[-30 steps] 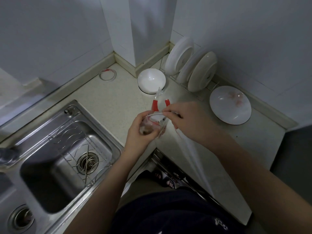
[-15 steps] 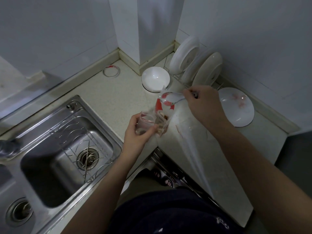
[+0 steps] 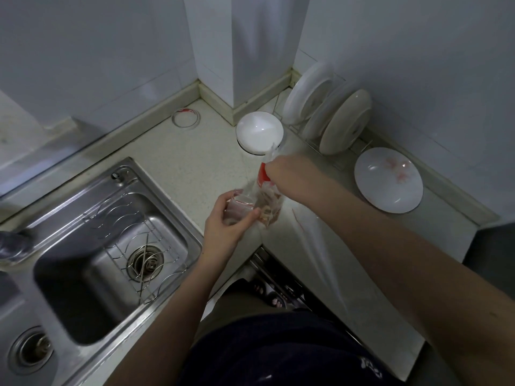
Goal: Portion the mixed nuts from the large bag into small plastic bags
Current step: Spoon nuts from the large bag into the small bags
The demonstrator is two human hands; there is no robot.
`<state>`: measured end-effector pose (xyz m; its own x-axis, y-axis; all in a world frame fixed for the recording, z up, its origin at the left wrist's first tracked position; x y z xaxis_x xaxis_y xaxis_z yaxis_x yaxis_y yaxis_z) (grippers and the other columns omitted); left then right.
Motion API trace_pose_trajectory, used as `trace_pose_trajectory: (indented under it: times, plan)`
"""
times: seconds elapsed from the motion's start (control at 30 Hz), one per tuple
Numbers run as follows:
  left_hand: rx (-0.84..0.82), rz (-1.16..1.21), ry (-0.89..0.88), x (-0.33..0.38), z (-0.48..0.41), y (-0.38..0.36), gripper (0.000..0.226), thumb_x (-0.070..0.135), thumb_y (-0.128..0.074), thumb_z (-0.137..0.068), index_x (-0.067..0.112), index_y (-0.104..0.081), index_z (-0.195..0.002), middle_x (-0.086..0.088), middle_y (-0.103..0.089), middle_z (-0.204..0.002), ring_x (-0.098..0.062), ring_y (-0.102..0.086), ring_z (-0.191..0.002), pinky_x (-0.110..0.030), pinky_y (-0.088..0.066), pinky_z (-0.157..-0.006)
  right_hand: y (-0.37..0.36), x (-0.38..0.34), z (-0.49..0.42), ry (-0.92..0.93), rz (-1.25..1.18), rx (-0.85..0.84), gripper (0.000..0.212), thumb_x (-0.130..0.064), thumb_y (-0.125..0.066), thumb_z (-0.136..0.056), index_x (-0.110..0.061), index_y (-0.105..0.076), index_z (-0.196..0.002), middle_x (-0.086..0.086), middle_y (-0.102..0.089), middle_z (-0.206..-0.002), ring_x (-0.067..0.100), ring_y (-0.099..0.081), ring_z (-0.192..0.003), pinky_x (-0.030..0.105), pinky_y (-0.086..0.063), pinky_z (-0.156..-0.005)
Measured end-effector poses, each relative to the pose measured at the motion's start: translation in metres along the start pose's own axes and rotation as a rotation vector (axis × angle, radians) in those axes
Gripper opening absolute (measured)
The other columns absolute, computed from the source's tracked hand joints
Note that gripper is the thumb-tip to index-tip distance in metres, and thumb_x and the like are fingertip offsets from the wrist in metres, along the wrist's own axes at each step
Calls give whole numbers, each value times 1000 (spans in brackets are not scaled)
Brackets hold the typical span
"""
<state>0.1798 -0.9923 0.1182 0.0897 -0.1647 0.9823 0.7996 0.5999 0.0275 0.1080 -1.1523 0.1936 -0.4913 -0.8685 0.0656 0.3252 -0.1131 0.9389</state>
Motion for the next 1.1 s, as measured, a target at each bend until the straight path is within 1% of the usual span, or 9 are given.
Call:
trace_pose_trajectory:
  times: [0.17, 0.3, 0.4, 0.5, 0.7, 0.77, 0.83, 1.0, 1.1]
  plan:
    - [-10, -41, 18, -4, -1, 4, 37, 29, -78, -79, 31, -62, -113, 3, -67, -101, 1, -63, -79, -18, -51, -60, -6, 4, -16, 110, 227, 0, 13, -8, -55, -86, -17, -54, -75, -1, -58, -81, 27, -62, -86, 30, -34, -65]
    - [-8, -46, 57, -9, -2, 6, 36, 32, -79, -78, 34, -63, -110, 7, -68, -100, -3, -65, -81, -17, -50, -60, -17, 12, -24, 133, 294, -27, 19, -9, -56, -90, -17, -65, -104, 0, -64, -92, 24, -62, -81, 28, -36, -64]
    - [-9, -35, 82, -13, -3, 6, 36, 31, -80, -78, 34, -64, -110, 13, -69, -93, 1, -65, -79, -15, -49, -59, -30, 13, -28, 101, 246, -79, 14, -9, -55, -88, -12, -62, -100, 0, -59, -86, 22, -61, -78, 29, -39, -63]
    - [-13, -31, 94, -16, -3, 6, 36, 30, -79, -79, 32, -64, -111, 9, -69, -93, -2, -64, -79, -17, -48, -60, -42, 14, -28, 44, 191, -128, 20, -1, -50, -86, -10, -62, -98, 3, -64, -98, 24, -63, -90, 29, -44, -70]
    - [-40, -47, 135, -17, 0, 6, 37, 34, -78, -79, 35, -63, -112, 8, -70, -97, 2, -64, -80, -15, -49, -59, -48, 26, -26, -112, 16, -255, 24, -8, -53, -91, -10, -63, -112, 3, -61, -110, 25, -60, -106, 32, -50, -89]
    - [-47, -48, 150, -20, 0, 7, 36, 35, -78, -79, 37, -64, -111, 8, -70, -98, 1, -65, -82, -16, -49, -60, -54, 30, -27, -202, -55, -299, 11, -8, -51, -92, -7, -61, -91, 1, -55, -90, 24, -59, -98, 32, -48, -84]
    - [-59, -52, 180, -23, 1, 6, 35, 36, -79, -78, 39, -64, -110, 9, -70, -98, -3, -65, -82, -19, -49, -62, -60, 34, -28, -308, -130, -324, 23, -7, -49, -92, -11, -48, -69, 0, -44, -72, 21, -54, -82, 31, -43, -76]
    - [-130, -94, 241, -35, 5, 4, 31, 39, -78, -77, 48, -63, -102, 13, -68, -88, -8, -60, -74, -26, -47, -62, -66, 40, -24, -402, -423, -353, 14, -11, -53, -94, -15, -55, -81, 3, -48, -73, 20, -57, -77, 25, -46, -73]
    - [-142, -88, 266, -40, 7, 2, 30, 36, -79, -77, 43, -64, -103, 9, -71, -94, -6, -61, -73, -22, -46, -61, -66, 49, -17, -455, -663, -397, 32, -7, -60, -91, -22, -42, -68, 0, -47, -66, 4, -54, -36, 9, -38, -32]
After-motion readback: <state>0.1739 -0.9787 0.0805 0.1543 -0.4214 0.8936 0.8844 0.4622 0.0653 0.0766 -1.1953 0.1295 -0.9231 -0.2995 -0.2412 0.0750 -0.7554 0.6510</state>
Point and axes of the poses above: each hand's wrist, its own z-axis away from the middle knuckle, its own y-axis out of the back of the hand, x = y × z, the point moved 1 cm from there along -z, towards the middle knuckle
